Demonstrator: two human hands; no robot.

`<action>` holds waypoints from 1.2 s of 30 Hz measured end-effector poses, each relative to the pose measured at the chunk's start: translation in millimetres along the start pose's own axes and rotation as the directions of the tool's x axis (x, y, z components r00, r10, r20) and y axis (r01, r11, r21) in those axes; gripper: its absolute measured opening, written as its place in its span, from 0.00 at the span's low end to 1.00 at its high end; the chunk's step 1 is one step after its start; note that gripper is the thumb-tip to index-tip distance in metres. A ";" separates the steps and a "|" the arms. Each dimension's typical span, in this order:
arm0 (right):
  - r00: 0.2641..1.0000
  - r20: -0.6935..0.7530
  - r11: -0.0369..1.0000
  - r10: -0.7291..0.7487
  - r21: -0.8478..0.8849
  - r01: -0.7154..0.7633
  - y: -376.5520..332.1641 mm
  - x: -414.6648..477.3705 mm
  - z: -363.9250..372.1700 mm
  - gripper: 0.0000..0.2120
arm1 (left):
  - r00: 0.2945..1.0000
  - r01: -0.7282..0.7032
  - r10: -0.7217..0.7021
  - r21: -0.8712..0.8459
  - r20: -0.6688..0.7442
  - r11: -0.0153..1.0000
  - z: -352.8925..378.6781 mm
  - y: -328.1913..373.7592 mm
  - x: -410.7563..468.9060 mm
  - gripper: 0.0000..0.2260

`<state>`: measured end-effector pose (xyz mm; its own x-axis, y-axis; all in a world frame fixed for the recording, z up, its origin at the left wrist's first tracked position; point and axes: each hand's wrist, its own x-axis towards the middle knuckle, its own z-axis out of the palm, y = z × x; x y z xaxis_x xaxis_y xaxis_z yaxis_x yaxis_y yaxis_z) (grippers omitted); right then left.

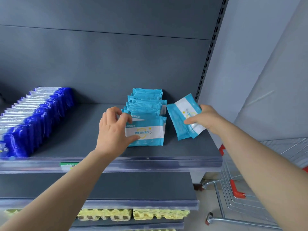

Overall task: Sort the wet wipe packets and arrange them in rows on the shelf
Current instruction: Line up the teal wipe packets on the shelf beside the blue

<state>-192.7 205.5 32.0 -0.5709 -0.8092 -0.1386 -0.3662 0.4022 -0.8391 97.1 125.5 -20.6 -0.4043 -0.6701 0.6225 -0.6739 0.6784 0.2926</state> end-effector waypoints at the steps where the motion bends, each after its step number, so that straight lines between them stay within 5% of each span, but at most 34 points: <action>1: 0.999 0.020 0.997 -0.044 0.063 0.042 -3.7 -8.3 -7.0 0.21 | 0.999 -0.046 0.046 0.009 0.002 0.999 -0.1 1.0 -0.8 0.18; 4: 0.984 0.091 0.965 -0.150 0.230 0.126 -14.8 -30.6 -15.3 0.18 | 0.983 0.026 -0.004 -0.114 0.183 0.993 -0.1 7.0 -3.6 0.05; 6: 0.973 0.137 0.946 -0.187 0.293 0.140 -18.5 -39.8 -9.2 0.19 | 0.935 0.251 -0.165 -0.256 0.314 0.933 -1.5 13.0 -3.0 0.05; 8: 0.967 0.152 0.941 -0.205 0.302 0.152 -21.3 -46.4 4.4 0.17 | 0.809 0.558 -0.300 -0.499 0.506 0.663 -7.6 20.4 0.8 0.09; 10: 0.964 0.146 0.936 -0.223 0.307 0.170 -23.6 -50.5 22.2 0.17 | 0.693 0.715 -0.256 -0.599 0.674 0.360 -16.7 22.0 3.8 0.12; 12: 0.965 0.132 0.931 -0.225 0.323 0.172 -24.5 -53.2 41.1 0.19 | 0.664 0.733 -0.100 -0.619 0.741 0.281 -24.1 20.0 2.8 0.13; 15: 0.965 0.134 0.926 -0.226 0.338 0.170 -24.9 -58.2 63.9 0.18 | 0.722 0.651 -0.041 -0.660 0.690 0.375 -21.9 21.8 -3.3 0.14; 18: 0.964 0.156 0.926 -0.214 0.345 0.150 -24.3 -61.0 73.0 0.15 | 0.738 0.667 -0.194 -0.657 0.646 0.352 -20.1 20.8 -5.7 0.10; 21: 0.968 0.188 0.917 -0.164 0.392 0.079 -21.0 -61.7 69.0 0.12 | 0.732 0.677 -0.164 -0.679 0.661 0.284 -26.4 16.2 -9.4 0.10; 24: 0.956 0.276 0.908 -0.098 0.419 -0.028 -16.0 -67.4 68.4 0.10 | 0.788 0.606 -0.116 -0.725 0.605 0.327 -31.8 11.1 -14.9 0.09; 28: 0.953 0.292 0.875 -0.084 0.479 -0.069 -13.8 -69.4 67.7 0.12 | 0.942 0.336 -0.183 -0.751 0.282 0.568 -24.4 -7.4 -16.1 0.13; 31: 0.942 0.320 0.861 -0.104 0.503 -0.076 -18.0 -69.5 60.5 0.12 | 0.997 0.078 -0.049 -0.594 0.066 0.800 -24.8 -12.5 -16.8 0.17; 33: 0.935 0.337 0.866 -0.107 0.493 -0.079 -20.1 -70.0 55.3 0.10 | 0.996 -0.053 0.079 -0.422 0.044 0.905 -22.8 -12.6 -19.0 0.15; 36: 0.928 0.366 0.898 -0.073 0.428 -0.098 -18.2 -70.9 54.4 0.08 | 0.974 -0.055 0.124 -0.330 0.190 0.942 -18.0 -20.5 -21.4 0.13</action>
<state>-105.5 232.3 28.5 -0.2338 -0.9369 -0.2600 0.0419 0.2575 -0.9654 130.7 131.4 -26.9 -0.5951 -0.6258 0.5042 -0.4084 0.7759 0.4809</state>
